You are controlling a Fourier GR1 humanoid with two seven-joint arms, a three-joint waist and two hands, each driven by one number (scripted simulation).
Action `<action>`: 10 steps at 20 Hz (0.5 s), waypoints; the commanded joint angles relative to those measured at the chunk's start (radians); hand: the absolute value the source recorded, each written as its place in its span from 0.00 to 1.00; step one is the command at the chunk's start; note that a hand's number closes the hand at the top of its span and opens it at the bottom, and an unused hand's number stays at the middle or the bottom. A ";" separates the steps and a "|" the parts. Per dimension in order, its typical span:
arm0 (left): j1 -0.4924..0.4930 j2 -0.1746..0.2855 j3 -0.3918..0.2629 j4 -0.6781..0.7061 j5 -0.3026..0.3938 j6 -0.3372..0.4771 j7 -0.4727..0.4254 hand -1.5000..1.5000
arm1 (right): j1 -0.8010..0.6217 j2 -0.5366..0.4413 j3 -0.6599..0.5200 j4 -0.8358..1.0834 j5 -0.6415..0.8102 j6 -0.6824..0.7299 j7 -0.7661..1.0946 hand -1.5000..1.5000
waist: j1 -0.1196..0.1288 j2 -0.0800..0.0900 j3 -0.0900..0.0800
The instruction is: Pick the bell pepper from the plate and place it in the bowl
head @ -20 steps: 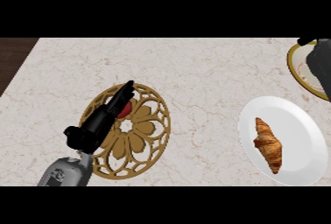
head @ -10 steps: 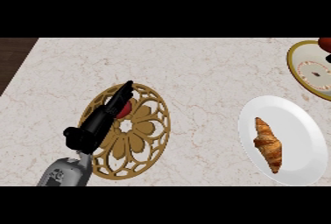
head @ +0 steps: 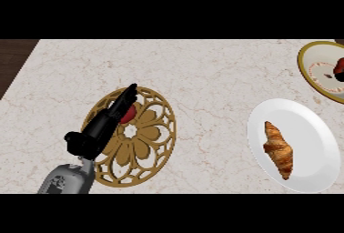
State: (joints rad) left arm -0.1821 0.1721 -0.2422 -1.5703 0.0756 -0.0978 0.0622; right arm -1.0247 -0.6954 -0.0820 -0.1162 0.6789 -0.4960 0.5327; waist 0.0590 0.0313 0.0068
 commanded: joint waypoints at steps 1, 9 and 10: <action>-0.007 -0.009 0.003 -0.001 0.000 0.003 0.010 0.50 | 0.041 -0.025 -0.062 -0.032 -0.061 -0.013 -0.152 0.00 | 0.000 -0.001 0.000; 0.021 0.001 0.002 -0.015 -0.009 -0.006 0.003 0.50 | 0.035 -0.050 -0.144 -0.070 -0.111 -0.306 -0.136 0.00 | 0.003 -0.005 -0.002; 0.030 -0.011 -0.002 -0.031 -0.012 0.011 0.008 0.50 | 0.055 -0.052 -0.177 -0.092 -0.143 -0.346 -0.164 0.00 | -0.009 -0.011 -0.002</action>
State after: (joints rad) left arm -0.1669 0.1628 -0.2470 -1.5866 0.0662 -0.0946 0.0678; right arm -0.9927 -0.7398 -0.2000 -0.1748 0.5848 -0.7138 0.4014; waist 0.0609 0.0271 0.0055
